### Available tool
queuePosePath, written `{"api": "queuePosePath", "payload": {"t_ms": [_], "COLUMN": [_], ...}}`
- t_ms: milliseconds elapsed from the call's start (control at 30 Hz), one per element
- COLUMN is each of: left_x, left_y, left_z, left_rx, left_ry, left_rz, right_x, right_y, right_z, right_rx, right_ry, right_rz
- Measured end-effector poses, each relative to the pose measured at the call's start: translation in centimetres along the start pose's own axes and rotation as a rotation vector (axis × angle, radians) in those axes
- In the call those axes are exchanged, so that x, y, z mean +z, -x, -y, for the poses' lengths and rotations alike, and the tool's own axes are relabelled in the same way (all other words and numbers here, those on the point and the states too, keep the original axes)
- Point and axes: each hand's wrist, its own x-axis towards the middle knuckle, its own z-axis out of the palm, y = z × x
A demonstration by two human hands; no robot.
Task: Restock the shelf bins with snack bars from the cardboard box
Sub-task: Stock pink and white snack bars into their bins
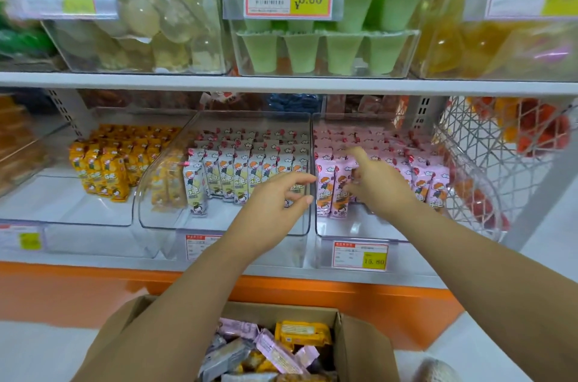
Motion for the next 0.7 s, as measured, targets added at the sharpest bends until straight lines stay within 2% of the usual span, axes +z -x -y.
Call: {"api": "queuePosePath", "payload": {"t_ms": [200, 333, 500, 600, 700], "left_x": [0.0, 0.0, -0.2, 0.1, 0.9], "left_y": [0.1, 1.0, 4.8, 8.1, 11.0], "left_z": [-0.2, -0.2, 0.7, 1.9, 4.3], "left_rx": [0.013, 0.044, 0.107, 0.067, -0.021], "left_ry": [-0.005, 0.015, 0.051, 0.067, 0.053], "left_rz": [-0.028, -0.068, -0.188, -0.206, -0.152], "right_x": [-0.8, -1.1, 0.2, 2.2, 5.3], "right_y": [1.8, 4.3, 9.6, 12.7, 14.8], "right_z": [0.5, 2.2, 5.1, 6.5, 7.1], "right_rx": [-0.015, -0.07, -0.287, -0.347, -0.345], "right_ry": [0.003, -0.029, -0.218, -0.302, -0.324], "right_rz": [-0.041, -0.14, -0.328, -0.31, -0.209]}}
